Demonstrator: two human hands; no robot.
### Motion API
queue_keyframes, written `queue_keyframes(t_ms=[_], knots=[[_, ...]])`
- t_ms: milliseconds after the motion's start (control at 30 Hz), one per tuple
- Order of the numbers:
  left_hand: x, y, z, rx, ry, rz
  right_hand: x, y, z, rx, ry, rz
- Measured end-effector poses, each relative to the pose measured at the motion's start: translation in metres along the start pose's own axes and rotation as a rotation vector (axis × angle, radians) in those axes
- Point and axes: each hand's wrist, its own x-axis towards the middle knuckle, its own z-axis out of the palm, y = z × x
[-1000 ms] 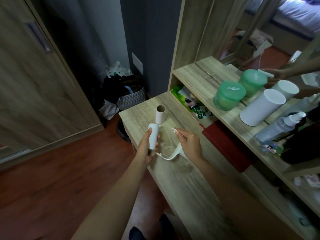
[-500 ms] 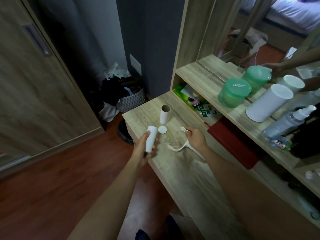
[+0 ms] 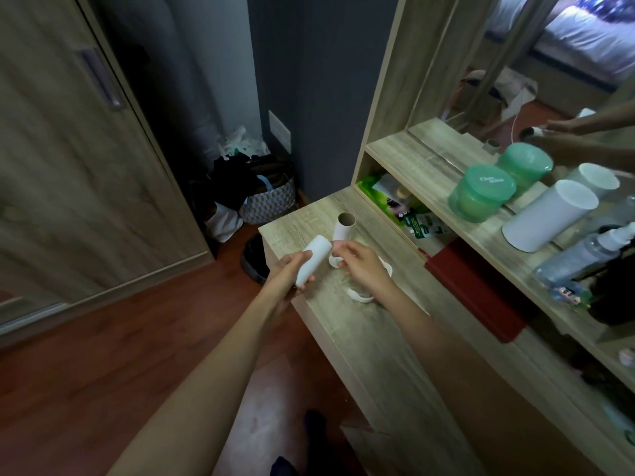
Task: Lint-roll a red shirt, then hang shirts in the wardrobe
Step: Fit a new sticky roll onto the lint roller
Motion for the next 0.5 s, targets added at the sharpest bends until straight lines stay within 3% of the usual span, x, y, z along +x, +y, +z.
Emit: queue_keyframes(t_ms=[133,233,500], knots=[[0.004,0.019,0.000,0.133,-0.009,0.076,0.008,-0.017,0.012,0.086,-0.032,0.048],[0.008,0.028,0.000,0.096,0.037,0.071,0.015,-0.025,0.014,0.068,-0.033,0.004],[0.030,0.030,0.004,-0.452,-0.038,-0.174,0.041,-0.025,0.005,-0.291,0.106,-0.313]])
